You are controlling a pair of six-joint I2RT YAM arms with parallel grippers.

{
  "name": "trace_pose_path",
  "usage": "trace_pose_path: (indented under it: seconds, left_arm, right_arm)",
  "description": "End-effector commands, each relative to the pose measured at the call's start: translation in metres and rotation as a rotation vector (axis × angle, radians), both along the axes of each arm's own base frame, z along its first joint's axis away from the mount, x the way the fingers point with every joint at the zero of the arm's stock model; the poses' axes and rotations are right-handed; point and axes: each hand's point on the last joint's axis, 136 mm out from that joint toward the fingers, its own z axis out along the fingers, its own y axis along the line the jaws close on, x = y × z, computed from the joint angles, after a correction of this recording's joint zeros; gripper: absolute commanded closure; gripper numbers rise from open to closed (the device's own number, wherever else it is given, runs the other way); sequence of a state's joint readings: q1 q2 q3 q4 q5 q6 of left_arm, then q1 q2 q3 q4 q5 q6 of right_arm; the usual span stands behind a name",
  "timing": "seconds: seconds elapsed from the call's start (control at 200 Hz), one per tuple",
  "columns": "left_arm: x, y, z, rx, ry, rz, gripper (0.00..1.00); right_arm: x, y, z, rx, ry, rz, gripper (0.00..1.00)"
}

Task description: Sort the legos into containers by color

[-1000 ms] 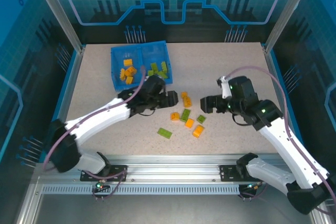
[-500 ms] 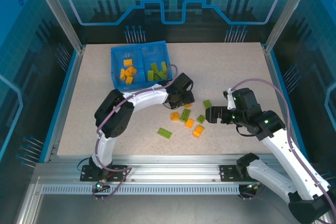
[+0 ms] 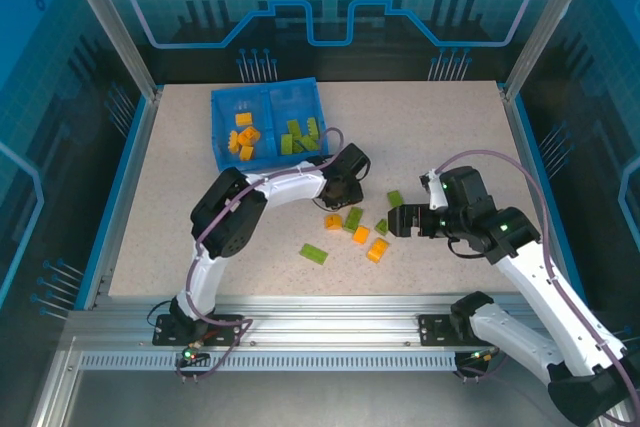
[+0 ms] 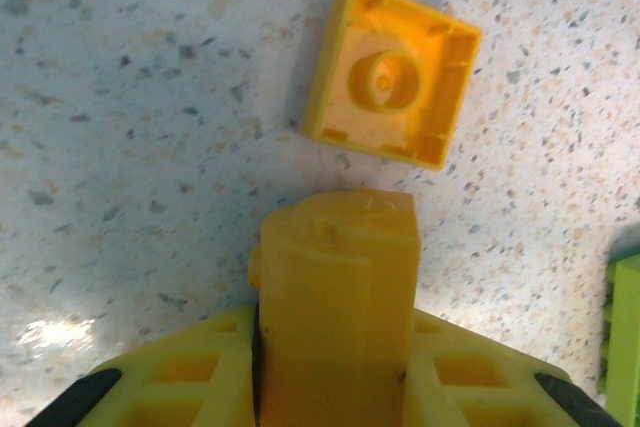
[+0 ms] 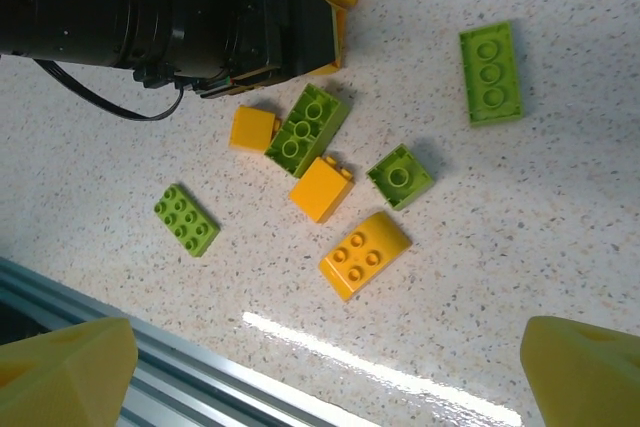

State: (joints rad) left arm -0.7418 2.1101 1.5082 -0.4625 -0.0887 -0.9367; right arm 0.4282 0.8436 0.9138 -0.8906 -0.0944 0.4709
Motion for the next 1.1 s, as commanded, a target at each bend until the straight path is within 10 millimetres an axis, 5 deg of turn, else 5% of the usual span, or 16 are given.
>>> trace_pose_path:
  seconds: [0.0,0.22,0.34,0.445,0.585,0.71,0.915,1.091]
  left_arm:
    - [-0.008,0.004,0.047,-0.043,-0.058,-0.031,0.8]
    - [-0.001,0.052,0.158,0.047,-0.33,-0.023,0.8]
    - [0.011,0.115,0.204,0.133,-0.451,0.055,0.8]
    - [0.029,0.178,0.216,0.144,-0.471,0.164,0.8]
    - [0.063,0.252,0.195,0.233,-0.423,0.283,0.81]
    - [0.092,0.286,0.153,0.253,-0.314,0.336,0.82]
    - [0.128,0.287,0.099,0.151,-0.179,0.353,0.79]
    - [0.145,0.286,0.079,0.129,-0.139,0.355,0.69]
  right_arm:
    - [-0.002,0.004,0.009,0.042,0.001,0.014,0.0]
    - [0.002,0.006,0.023,0.062,-0.031,0.008,0.0]
    - [0.001,0.005,0.024,0.064,-0.035,0.0,0.0]
    - [0.001,0.005,0.023,0.071,-0.036,-0.007,0.0]
    - [0.001,0.006,0.024,0.087,-0.031,-0.009,0.0]
    - [-0.002,0.007,0.026,0.099,-0.029,-0.011,0.0]
    - [-0.008,0.001,0.03,0.097,-0.04,-0.03,0.0]
    - [-0.011,-0.001,0.034,0.103,-0.043,-0.041,0.0]
